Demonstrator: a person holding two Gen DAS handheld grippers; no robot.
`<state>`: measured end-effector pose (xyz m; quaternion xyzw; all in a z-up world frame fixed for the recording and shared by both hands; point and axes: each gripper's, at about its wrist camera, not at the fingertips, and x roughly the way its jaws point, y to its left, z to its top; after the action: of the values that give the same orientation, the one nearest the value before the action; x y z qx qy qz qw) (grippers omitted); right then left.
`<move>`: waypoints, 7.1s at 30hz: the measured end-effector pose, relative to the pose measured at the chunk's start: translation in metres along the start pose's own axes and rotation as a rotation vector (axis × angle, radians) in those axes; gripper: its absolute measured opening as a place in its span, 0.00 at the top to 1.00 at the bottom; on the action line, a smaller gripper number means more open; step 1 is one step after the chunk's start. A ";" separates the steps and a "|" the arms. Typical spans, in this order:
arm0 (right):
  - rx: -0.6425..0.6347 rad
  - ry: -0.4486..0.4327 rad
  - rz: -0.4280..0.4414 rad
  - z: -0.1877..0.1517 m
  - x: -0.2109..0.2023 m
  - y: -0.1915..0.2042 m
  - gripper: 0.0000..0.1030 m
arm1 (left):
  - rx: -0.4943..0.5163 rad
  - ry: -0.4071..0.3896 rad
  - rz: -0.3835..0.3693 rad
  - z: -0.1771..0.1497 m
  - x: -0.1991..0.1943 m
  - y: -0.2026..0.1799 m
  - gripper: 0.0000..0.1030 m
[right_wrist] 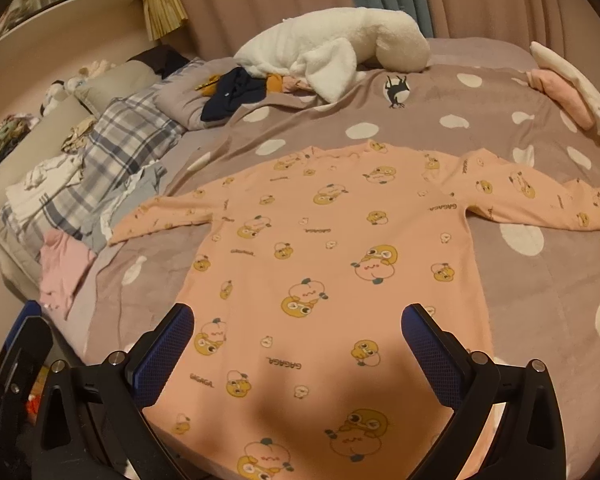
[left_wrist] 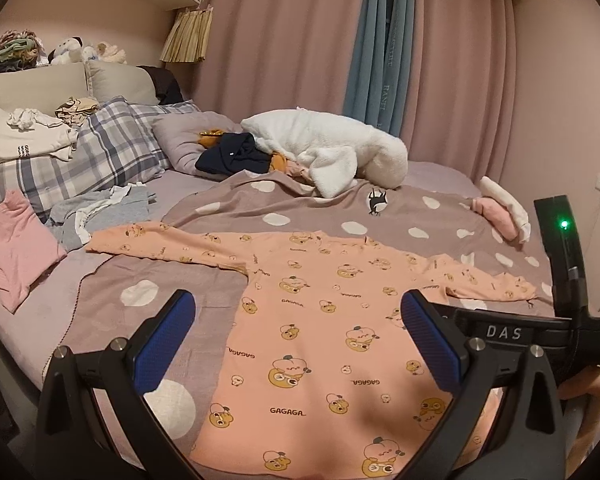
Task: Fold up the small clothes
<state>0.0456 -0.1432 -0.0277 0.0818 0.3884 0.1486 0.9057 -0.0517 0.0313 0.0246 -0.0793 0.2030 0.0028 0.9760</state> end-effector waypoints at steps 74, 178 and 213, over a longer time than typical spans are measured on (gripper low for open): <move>-0.027 0.036 -0.075 -0.003 0.003 -0.005 0.00 | 0.058 0.162 0.073 -0.012 0.026 -0.015 0.00; 0.298 0.230 0.285 0.133 0.226 0.065 0.75 | -0.089 0.184 0.104 -0.002 0.046 0.104 0.00; -0.184 -0.097 -0.100 -0.019 0.005 -0.032 0.01 | -0.318 0.199 0.037 0.040 0.112 0.162 0.00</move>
<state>0.0416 -0.1709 -0.0525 -0.0138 0.3323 0.1342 0.9335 0.0612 0.1949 -0.0087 -0.2287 0.2968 0.0450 0.9261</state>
